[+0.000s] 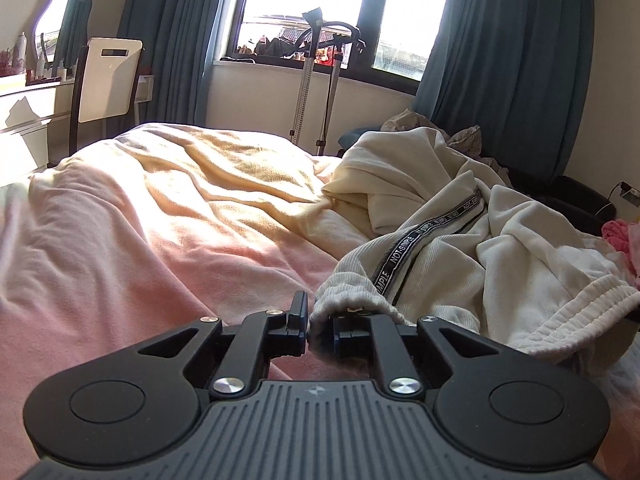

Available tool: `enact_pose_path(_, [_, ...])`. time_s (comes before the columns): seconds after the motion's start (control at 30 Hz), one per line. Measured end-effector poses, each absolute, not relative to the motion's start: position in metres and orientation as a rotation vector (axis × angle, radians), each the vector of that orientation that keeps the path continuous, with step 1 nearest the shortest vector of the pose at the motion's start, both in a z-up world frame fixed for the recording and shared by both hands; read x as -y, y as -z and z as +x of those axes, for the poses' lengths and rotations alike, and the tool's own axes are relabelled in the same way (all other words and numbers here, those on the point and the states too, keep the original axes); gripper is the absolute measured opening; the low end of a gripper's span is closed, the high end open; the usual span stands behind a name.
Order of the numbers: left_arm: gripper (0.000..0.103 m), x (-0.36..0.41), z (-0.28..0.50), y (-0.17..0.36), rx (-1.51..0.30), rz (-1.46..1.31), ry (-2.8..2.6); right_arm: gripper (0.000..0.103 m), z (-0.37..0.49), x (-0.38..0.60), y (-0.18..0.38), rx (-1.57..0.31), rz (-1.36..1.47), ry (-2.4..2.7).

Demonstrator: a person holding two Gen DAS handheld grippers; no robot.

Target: Fold clothes

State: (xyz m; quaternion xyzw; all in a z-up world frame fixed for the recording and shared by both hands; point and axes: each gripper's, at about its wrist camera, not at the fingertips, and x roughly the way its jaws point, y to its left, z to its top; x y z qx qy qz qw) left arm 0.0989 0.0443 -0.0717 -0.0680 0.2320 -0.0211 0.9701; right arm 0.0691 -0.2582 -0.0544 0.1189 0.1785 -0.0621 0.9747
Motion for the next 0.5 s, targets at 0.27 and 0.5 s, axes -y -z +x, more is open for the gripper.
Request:
enact_pose_path(0.27, [0.026, -0.039, 0.096, 0.071, -0.443, -0.105, 0.017, 0.048, 0.088, 0.294, 0.096, -0.577, 0.412, 0.255])
enact_pose_path(0.5, [0.026, -0.037, 0.096, 0.072, -0.408, -0.153, -0.009, 0.024, 0.078, 0.28, 0.078, -0.435, 0.346, 0.236])
